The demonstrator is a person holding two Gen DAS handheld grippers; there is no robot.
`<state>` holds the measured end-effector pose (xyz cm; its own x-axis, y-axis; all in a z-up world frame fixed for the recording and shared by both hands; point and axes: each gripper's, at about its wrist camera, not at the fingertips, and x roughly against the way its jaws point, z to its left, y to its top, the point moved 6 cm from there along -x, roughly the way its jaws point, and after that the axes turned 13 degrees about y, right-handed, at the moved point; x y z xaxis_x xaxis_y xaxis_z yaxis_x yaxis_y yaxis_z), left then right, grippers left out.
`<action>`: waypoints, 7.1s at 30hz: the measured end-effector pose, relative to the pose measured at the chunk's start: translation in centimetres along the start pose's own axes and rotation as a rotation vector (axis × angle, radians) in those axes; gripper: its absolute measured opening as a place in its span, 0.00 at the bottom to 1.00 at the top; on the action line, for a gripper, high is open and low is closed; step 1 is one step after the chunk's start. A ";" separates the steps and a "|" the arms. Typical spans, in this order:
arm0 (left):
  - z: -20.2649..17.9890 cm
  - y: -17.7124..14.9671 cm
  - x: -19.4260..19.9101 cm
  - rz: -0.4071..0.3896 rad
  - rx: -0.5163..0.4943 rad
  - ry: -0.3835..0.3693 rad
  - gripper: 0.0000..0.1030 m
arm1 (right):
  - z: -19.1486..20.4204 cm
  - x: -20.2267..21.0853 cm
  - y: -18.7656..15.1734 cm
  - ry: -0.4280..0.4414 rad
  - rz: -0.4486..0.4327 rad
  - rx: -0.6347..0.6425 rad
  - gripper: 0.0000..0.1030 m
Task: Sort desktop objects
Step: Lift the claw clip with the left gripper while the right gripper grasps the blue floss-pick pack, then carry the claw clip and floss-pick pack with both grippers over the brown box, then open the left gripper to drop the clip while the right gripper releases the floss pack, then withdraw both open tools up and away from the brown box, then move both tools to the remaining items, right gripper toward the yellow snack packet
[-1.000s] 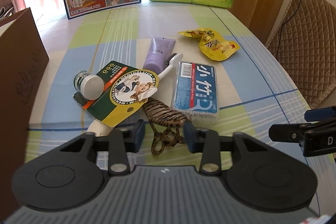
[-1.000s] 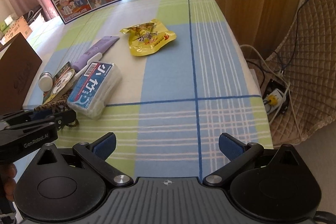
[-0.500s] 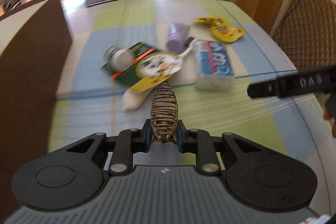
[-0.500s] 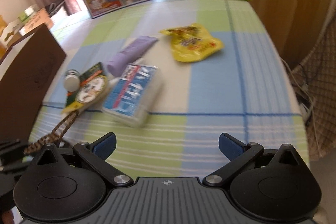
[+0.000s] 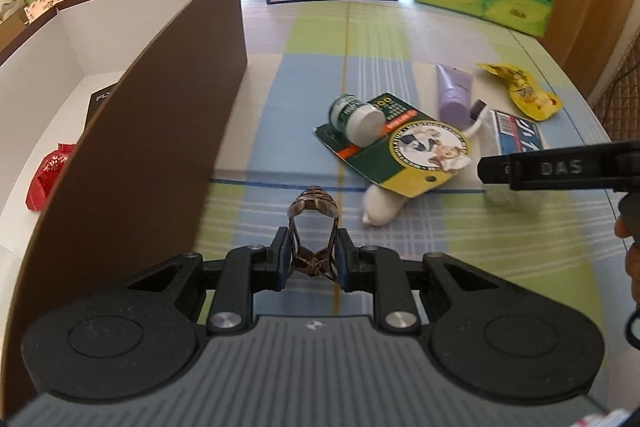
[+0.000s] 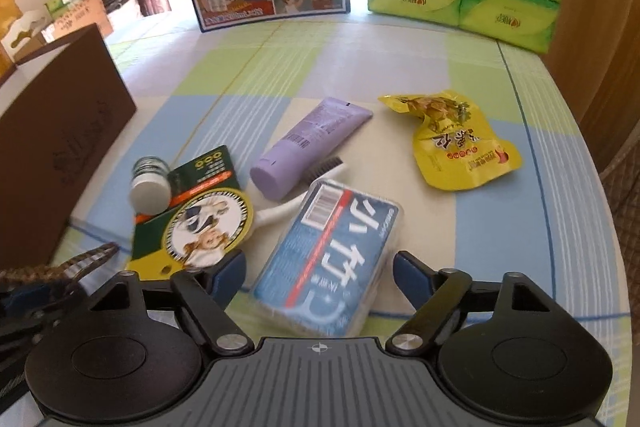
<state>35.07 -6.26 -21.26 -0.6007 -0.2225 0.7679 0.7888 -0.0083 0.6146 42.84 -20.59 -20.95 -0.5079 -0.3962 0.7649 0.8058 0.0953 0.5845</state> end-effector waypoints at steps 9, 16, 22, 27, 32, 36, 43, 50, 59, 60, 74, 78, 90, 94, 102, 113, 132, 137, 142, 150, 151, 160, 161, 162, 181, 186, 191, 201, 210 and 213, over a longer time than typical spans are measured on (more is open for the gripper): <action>0.1 -0.2 -0.4 0.012 0.005 0.003 0.18 | -0.3 0.4 -1.1 -0.021 0.023 0.130 0.53; 0.0 0.0 -1.0 0.025 0.026 0.002 0.19 | -0.3 2.4 -4.3 -0.024 0.057 0.152 0.53; -0.2 -0.4 -0.7 0.009 0.005 -0.008 0.19 | 0.2 4.8 -7.2 0.014 0.099 0.144 0.53; -0.1 -1.9 0.7 0.022 -0.027 -0.034 0.19 | 1.0 6.6 -9.5 0.035 0.131 0.157 0.53; 0.1 -4.2 2.9 0.048 -0.048 -0.065 0.19 | 1.9 7.8 -11.4 0.068 0.157 0.151 0.53; 0.3 -6.0 4.7 0.071 -0.056 -0.097 0.19 | 3.0 8.5 -12.2 0.097 0.174 0.147 0.53; 1.2 -6.8 7.9 0.048 -0.052 -0.124 0.18 | 5.8 9.8 -12.4 0.131 0.153 0.184 0.53; 2.0 -5.8 10.9 -0.017 -0.056 -0.151 0.18 | 8.4 10.7 -11.5 0.138 0.126 0.214 0.53; 5.3 -3.1 14.4 -0.119 -0.004 -0.164 0.18 | 12.2 12.3 -9.1 0.155 0.050 0.237 0.53; 5.7 -2.8 14.7 -0.129 0.002 -0.164 0.18 | 12.8 12.4 -8.8 0.160 0.041 0.243 0.53; 15.5 -0.4 17.3 -0.216 0.113 -0.082 0.18 | 23.2 11.7 -4.2 0.331 -0.051 0.285 0.53; 18.8 0.3 16.6 -0.216 0.139 -0.044 0.18 | 26.4 10.6 -2.4 0.365 -0.070 0.300 0.53; 24.9 4.6 9.3 -0.184 0.126 0.014 0.19 | 30.2 1.9 3.7 0.338 -0.030 0.275 0.53; 25.8 6.6 5.7 -0.153 0.108 0.006 0.19 | 29.6 -1.8 5.7 0.296 0.007 0.277 0.53; 25.3 10.1 -0.8 -0.093 0.043 -0.008 0.19 | 27.3 -8.3 8.8 0.230 0.082 0.277 0.53; 23.4 12.7 -8.7 -0.005 -0.047 -0.007 0.19 | 26.4 -12.6 10.5 0.118 0.145 0.382 0.53; 22.5 13.7 -11.8 0.012 -0.105 0.034 0.31 | 26.0 -13.9 10.8 0.058 0.156 0.517 0.61; 22.8 13.7 -10.4 -0.006 -0.096 0.006 0.38 | 26.0 -11.9 10.8 0.097 0.101 0.525 0.81; 22.9 13.3 -8.8 -0.022 -0.097 -0.017 0.48 | 26.2 -10.0 10.1 0.139 0.066 0.516 0.86; 23.6 12.6 -5.3 -0.063 -0.109 0.009 0.71 | 26.8 -6.8 9.2 0.202 0.003 0.502 0.97; 23.7 12.4 -4.7 -0.073 -0.111 0.009 0.74 | 26.8 -6.2 9.1 0.213 -0.011 0.491 0.98; 25.5 10.8 0.2 -0.088 -0.073 0.014 0.88 | 27.7 -1.0 7.0 0.281 -0.067 0.384 0.98; 25.6 10.5 0.8 -0.084 -0.069 0.016 0.88 | 27.8 -0.6 6.7 0.281 -0.070 0.372 0.98; 25.7 10.1 1.3 -0.082 -0.069 0.018 0.89 | 27.8 -0.2 6.4 0.281 -0.072 0.362 0.98; 27.4 3.7 11.4 -0.095 -0.004 0.034 0.93 | 29.6 7.7 -0.7 0.291 -0.082 0.316 0.98; 27.3 2.4 13.6 -0.108 0.010 0.024 0.94 | 29.6 9.3 -2.5 0.312 -0.079 0.296 0.98; 26.8 1.0 15.1 -0.107 0.011 0.028 0.94 | 29.5 10.6 -4.2 0.348 -0.061 0.279 0.98; 25.9 -2.3 17.1 -0.080 0.018 0.045 0.94 | 29.9 11.9 -7.3 0.390 -0.004 0.315 0.98; 24.8 -4.4 18.1 -0.042 0.040 0.079 0.94 | 29.9 12.6 -9.6 0.436 0.051 0.378 0.98; 24.2 -4.9 18.4 -0.030 0.053 0.090 0.94 | 29.4 12.7 -10.1 0.447 0.068 0.387 0.98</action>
<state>16.98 13.31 -5.74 -0.6081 -0.3098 0.7309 0.7609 0.0349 0.6479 19.30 0.32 -9.21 -0.2139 -0.7158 0.6647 0.6194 0.4267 0.6589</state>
